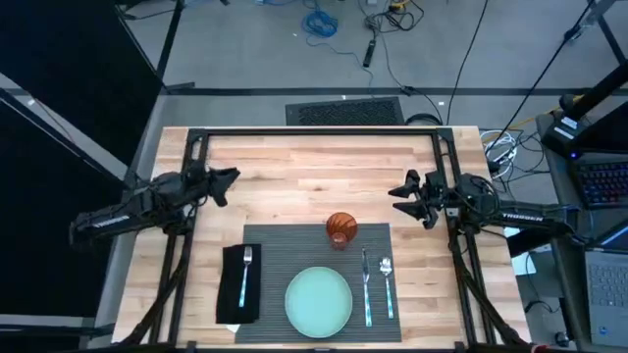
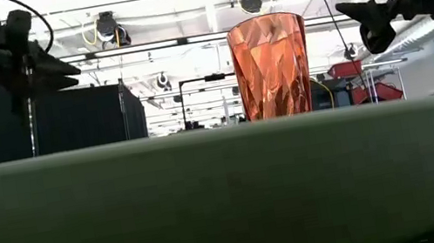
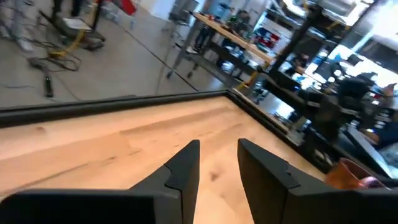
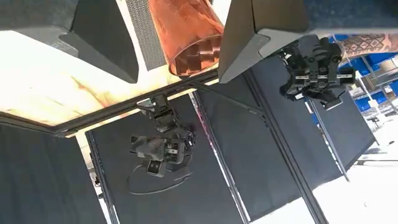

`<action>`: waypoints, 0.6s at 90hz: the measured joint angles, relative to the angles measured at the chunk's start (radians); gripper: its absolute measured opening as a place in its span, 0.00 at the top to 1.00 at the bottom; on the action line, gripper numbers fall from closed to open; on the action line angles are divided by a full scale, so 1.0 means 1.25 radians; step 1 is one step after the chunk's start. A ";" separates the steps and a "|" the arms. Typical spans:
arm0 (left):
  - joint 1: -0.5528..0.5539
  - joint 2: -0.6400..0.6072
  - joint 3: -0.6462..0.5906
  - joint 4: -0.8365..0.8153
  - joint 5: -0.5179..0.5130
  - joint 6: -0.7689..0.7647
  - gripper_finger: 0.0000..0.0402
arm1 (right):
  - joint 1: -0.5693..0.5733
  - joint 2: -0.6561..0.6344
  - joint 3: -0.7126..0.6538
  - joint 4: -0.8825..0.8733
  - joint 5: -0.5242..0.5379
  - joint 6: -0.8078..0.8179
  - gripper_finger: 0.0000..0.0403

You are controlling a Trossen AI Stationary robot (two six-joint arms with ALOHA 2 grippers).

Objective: Set table place
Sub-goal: Return to Home Position

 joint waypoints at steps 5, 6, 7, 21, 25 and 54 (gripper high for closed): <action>-0.026 0.000 -0.023 0.037 -0.019 0.002 0.77 | 0.000 0.000 0.000 -0.002 0.005 -0.004 0.48; -0.030 0.000 -0.029 0.047 -0.021 0.003 0.77 | 0.000 0.000 0.000 -0.002 0.006 -0.005 0.48; -0.035 0.000 -0.036 0.059 -0.023 0.004 0.77 | 0.000 0.000 0.000 -0.003 0.008 -0.006 0.48; -0.091 0.001 -0.121 0.177 -0.061 0.001 0.77 | 0.000 0.000 0.000 -0.023 0.021 -0.009 0.48; -0.100 0.001 -0.121 0.174 -0.068 0.001 0.77 | 0.000 0.000 0.000 -0.033 0.021 -0.026 0.48; -0.148 0.005 -0.121 0.172 -0.063 0.040 0.77 | 0.006 0.001 0.001 -0.123 0.054 -0.129 0.48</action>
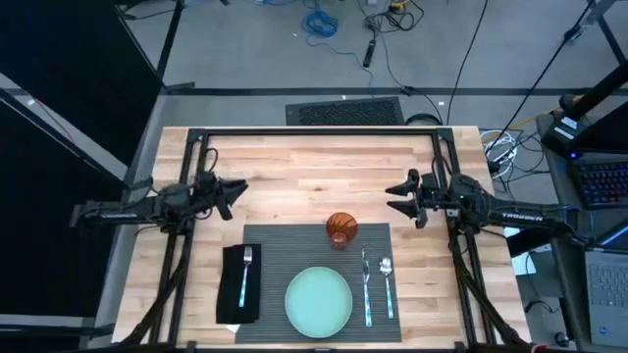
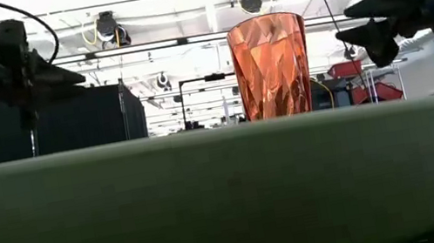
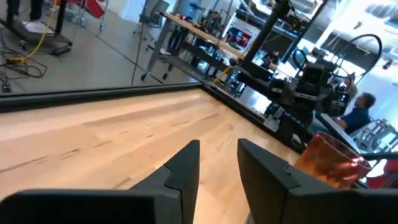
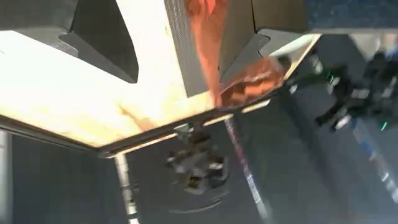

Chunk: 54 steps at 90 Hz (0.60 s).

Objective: Set table place
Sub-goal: Return to Home Position

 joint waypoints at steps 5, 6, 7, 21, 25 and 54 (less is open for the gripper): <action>-0.004 0.001 0.000 0.000 0.001 0.000 0.77 | 0.003 0.000 0.000 0.007 0.003 -0.015 0.48; -0.005 0.001 0.000 0.000 0.001 0.000 0.77 | 0.003 0.000 0.000 0.008 0.006 -0.017 0.48; -0.006 0.001 0.000 0.000 0.002 0.000 0.77 | 0.003 0.000 0.000 0.010 0.008 -0.018 0.48; -0.017 0.001 0.000 -0.003 0.031 -0.003 0.77 | 0.008 0.000 0.000 0.021 -0.008 -0.024 0.48; -0.018 0.001 0.000 -0.005 0.040 -0.006 0.77 | 0.012 0.000 0.000 0.018 -0.021 -0.028 0.48; -0.021 0.029 0.000 -0.009 0.073 -0.033 0.77 | 0.107 0.000 0.000 -0.020 0.121 -0.038 0.48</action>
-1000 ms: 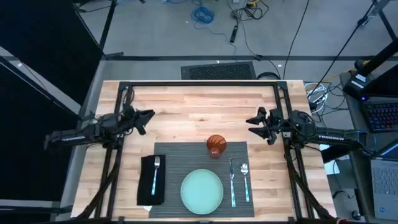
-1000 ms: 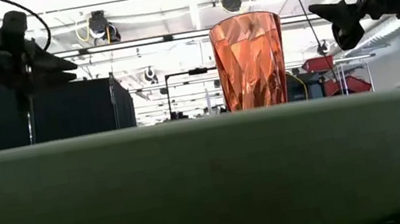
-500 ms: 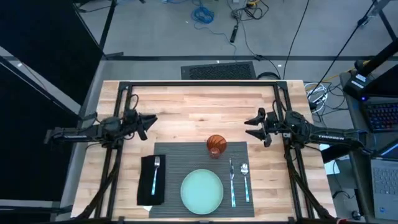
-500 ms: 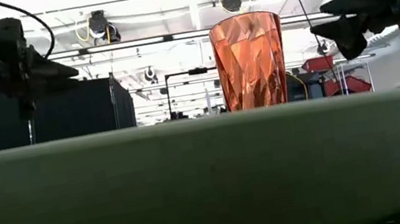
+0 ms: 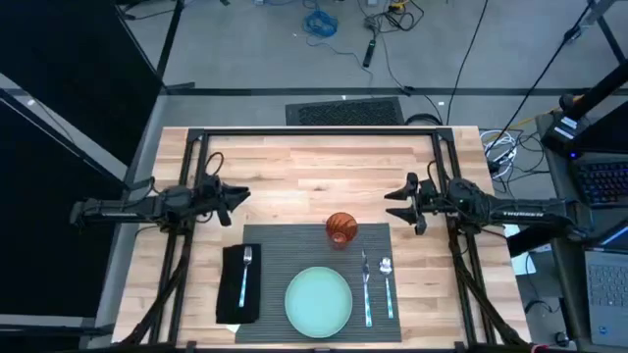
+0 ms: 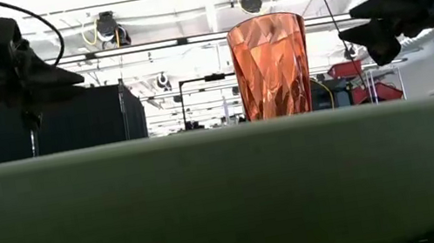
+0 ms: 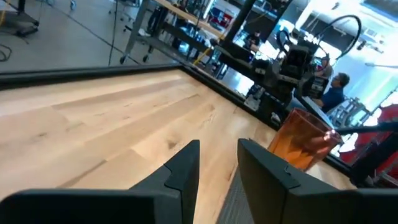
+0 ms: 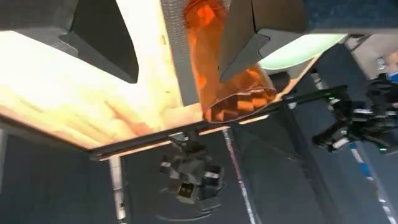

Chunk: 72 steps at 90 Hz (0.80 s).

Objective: Set table place
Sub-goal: Return to Home Position

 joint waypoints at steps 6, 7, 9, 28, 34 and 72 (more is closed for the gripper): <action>0.000 0.011 0.000 -0.002 0.008 -0.009 0.77 | 0.027 0.000 0.000 0.000 0.014 0.001 0.48; 0.000 0.012 0.000 -0.002 0.010 -0.009 0.77 | 0.031 0.000 0.000 0.000 0.014 0.001 0.48; 0.000 0.015 0.000 -0.002 0.013 -0.010 0.77 | 0.039 0.000 0.000 0.000 0.015 0.001 0.48; 0.000 0.022 0.000 -0.002 0.024 -0.031 0.77 | 0.083 -0.017 -0.001 0.030 0.078 -0.001 0.48; 0.000 0.022 0.000 -0.004 0.028 -0.032 0.77 | 0.083 -0.041 -0.001 0.050 0.077 -0.011 0.48; 0.000 0.022 0.000 -0.005 0.039 -0.069 0.77 | 0.083 -0.302 -0.001 -0.137 0.078 -0.018 0.48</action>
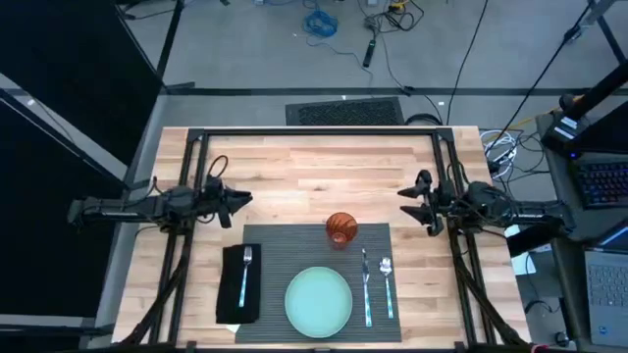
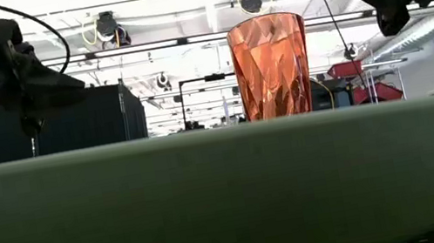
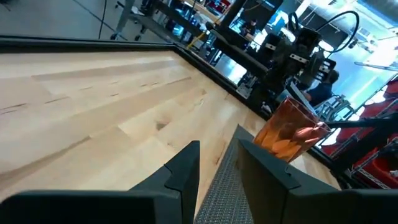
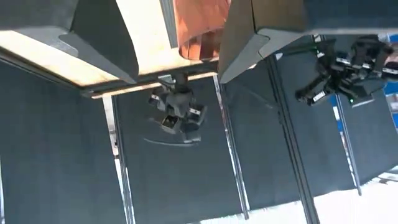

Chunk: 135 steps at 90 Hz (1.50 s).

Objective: Set table place
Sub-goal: Return to Home Position

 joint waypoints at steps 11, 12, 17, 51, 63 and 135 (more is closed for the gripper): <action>0.000 0.000 0.000 0.000 0.000 0.003 0.77 | 0.000 0.002 0.000 -0.052 0.019 0.011 0.48; 0.000 0.000 0.000 0.000 0.000 0.004 0.77 | 0.000 0.002 0.000 -0.055 0.020 0.012 0.48; 0.000 0.000 0.000 0.000 0.000 0.008 0.77 | 0.000 0.002 0.000 -0.078 0.021 0.012 0.48; 0.000 0.000 0.000 0.001 -0.001 0.048 0.77 | 0.001 0.009 0.002 -0.150 0.039 -0.021 0.48; 0.000 0.000 0.000 0.001 -0.009 0.068 0.77 | 0.001 0.012 0.002 -0.150 0.039 -0.027 0.48; -0.060 -0.146 0.000 0.043 -0.064 0.230 0.77 | 0.002 0.012 0.002 -0.150 0.033 -0.004 0.48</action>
